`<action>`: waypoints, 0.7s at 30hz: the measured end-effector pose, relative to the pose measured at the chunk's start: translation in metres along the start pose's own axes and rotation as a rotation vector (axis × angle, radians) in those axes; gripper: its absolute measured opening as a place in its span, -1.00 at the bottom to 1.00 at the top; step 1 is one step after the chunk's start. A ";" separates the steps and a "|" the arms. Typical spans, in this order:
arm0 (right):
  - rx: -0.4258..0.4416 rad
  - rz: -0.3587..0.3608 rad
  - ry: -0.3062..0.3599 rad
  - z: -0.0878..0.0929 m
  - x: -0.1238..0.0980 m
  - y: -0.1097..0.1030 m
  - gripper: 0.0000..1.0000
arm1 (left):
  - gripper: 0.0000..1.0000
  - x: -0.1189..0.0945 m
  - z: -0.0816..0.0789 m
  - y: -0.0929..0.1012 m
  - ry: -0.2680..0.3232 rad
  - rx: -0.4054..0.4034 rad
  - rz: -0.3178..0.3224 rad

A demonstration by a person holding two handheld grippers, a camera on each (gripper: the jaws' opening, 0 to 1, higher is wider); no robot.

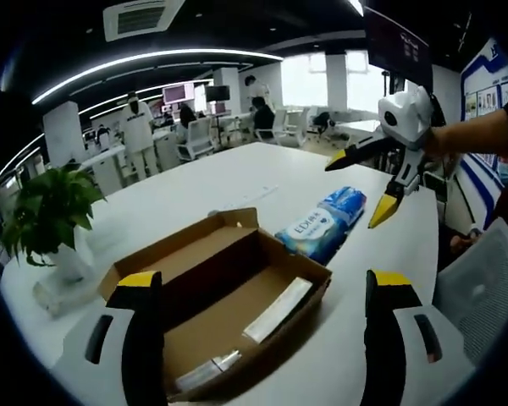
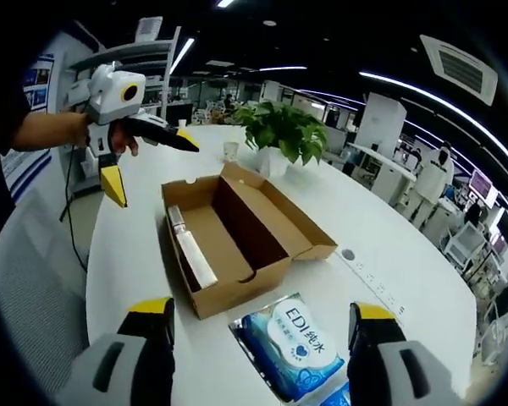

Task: Operate the shoe box by opening the lid, removing the specified soft item, and placing it in the target area until the item is outside and the box remains undamaged.

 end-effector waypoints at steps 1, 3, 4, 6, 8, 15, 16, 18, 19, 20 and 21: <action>-0.013 -0.008 -0.003 -0.002 0.003 -0.001 0.67 | 0.98 -0.002 0.001 0.000 0.002 -0.001 -0.002; -0.032 -0.021 -0.007 -0.006 0.007 -0.002 0.66 | 0.98 -0.008 0.002 -0.001 0.008 -0.009 -0.014; -0.035 -0.024 -0.007 -0.006 0.008 -0.002 0.66 | 0.98 -0.010 0.003 -0.001 0.010 -0.011 -0.016; -0.046 -0.040 -0.013 -0.008 0.013 -0.002 0.65 | 0.98 -0.015 0.004 -0.001 0.014 -0.021 -0.025; -0.064 -0.054 -0.019 -0.010 0.019 -0.001 0.63 | 0.98 -0.021 0.006 0.000 0.022 -0.023 -0.036; -0.103 -0.091 -0.029 -0.017 0.035 0.000 0.57 | 0.97 -0.042 0.011 -0.001 0.039 -0.025 -0.062; -0.111 -0.099 -0.032 -0.018 0.038 -0.001 0.55 | 0.97 -0.045 0.012 -0.002 0.037 -0.025 -0.068; -0.117 -0.106 -0.040 -0.020 0.042 -0.002 0.53 | 0.97 -0.050 0.014 -0.003 0.043 -0.028 -0.076; -0.125 -0.115 -0.037 -0.021 0.044 -0.002 0.51 | 0.97 -0.052 0.015 -0.004 0.044 -0.029 -0.078; -0.131 -0.117 -0.037 -0.022 0.046 -0.003 0.50 | 0.97 -0.054 0.015 -0.004 0.048 -0.030 -0.080; -0.136 -0.122 -0.040 -0.023 0.049 -0.002 0.50 | 0.96 -0.057 0.017 -0.004 0.047 -0.030 -0.085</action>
Point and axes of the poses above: the point that each gripper's makers call its tool centre point, and the gripper's own axes: x roughly forward along the fingers, y roughly to its right, z roughly out of its underside, the point moved 8 cm from there along -x, roughly backward along the fingers, and after that the axes turned 9 degrees about -z, right-handed, at the moved point
